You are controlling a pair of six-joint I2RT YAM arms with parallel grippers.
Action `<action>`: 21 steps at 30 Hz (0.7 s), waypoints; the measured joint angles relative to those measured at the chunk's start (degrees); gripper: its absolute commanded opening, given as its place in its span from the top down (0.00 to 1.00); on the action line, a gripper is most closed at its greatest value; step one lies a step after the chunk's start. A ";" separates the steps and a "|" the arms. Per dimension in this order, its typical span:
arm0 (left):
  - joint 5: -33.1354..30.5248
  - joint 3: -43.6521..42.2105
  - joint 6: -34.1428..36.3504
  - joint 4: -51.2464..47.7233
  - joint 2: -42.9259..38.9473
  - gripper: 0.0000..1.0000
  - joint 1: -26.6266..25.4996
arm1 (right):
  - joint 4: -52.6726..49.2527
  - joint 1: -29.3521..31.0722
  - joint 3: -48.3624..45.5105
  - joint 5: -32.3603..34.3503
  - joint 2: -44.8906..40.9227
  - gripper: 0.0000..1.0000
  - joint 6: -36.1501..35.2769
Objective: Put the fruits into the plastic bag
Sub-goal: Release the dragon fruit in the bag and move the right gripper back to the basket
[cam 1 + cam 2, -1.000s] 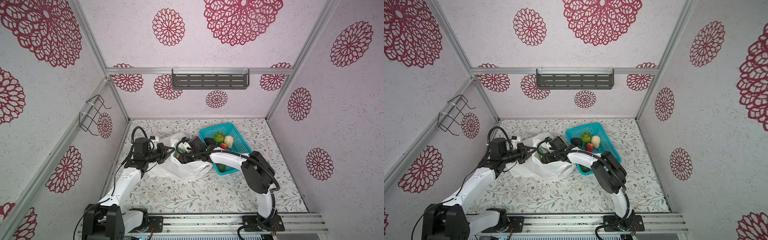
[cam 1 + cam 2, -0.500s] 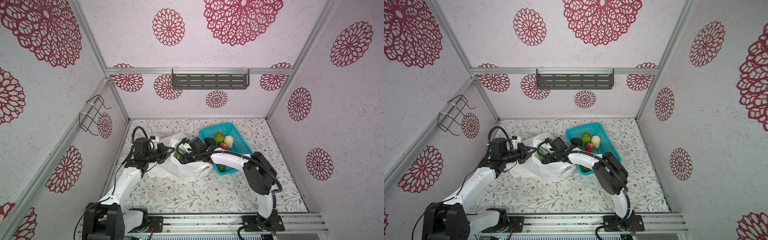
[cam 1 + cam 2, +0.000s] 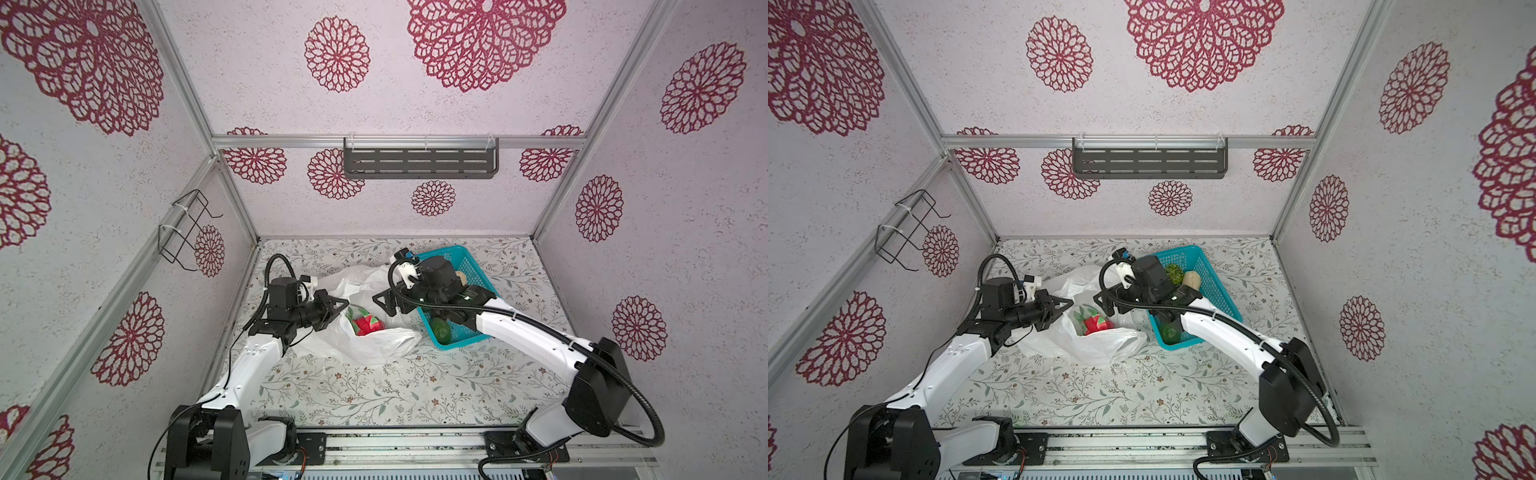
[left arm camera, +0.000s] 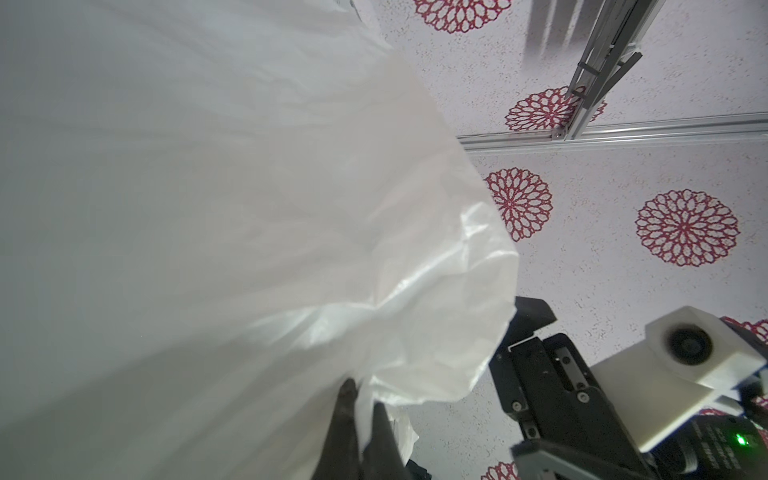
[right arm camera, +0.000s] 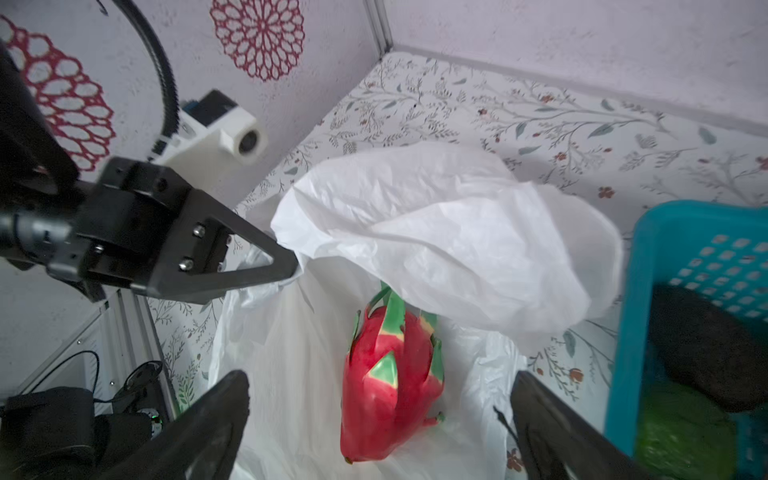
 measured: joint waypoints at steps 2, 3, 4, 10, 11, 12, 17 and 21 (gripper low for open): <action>-0.07 0.00 0.11 -0.07 0.26 1.00 0.00 | 0.72 -0.66 -0.44 0.31 -0.72 0.01 0.00; -0.15 0.00 0.11 -0.20 0.26 1.00 0.00 | 0.90 -0.90 -0.83 0.55 -0.76 0.01 0.00; -0.31 0.00 0.13 -0.39 0.22 1.00 0.00 | 1.44 -1.60 -2.10 0.98 -1.40 0.02 0.04; -1.62 0.52 0.26 -1.22 0.22 1.00 0.04 | -6.27 -14.64 -9.92 8.63 -10.38 0.04 2.36; -1.75 0.70 0.28 -1.27 0.22 1.00 0.04 | -7.72 -16.46 -10.29 10.16 -11.19 0.05 2.93; -1.88 0.87 0.31 -1.29 0.22 1.00 0.04 | -8.70 -17.44 -10.64 11.10 -11.63 0.07 3.34; -2.08 1.95 0.33 -1.27 0.87 1.00 0.04 | -14.01 -18.86 -13.79 10.95 -10.29 0.14 5.51; -2.10 2.29 0.35 -1.29 1.97 1.00 0.04 | -15.80 -18.91 -16.15 6.91 -6.12 0.22 6.12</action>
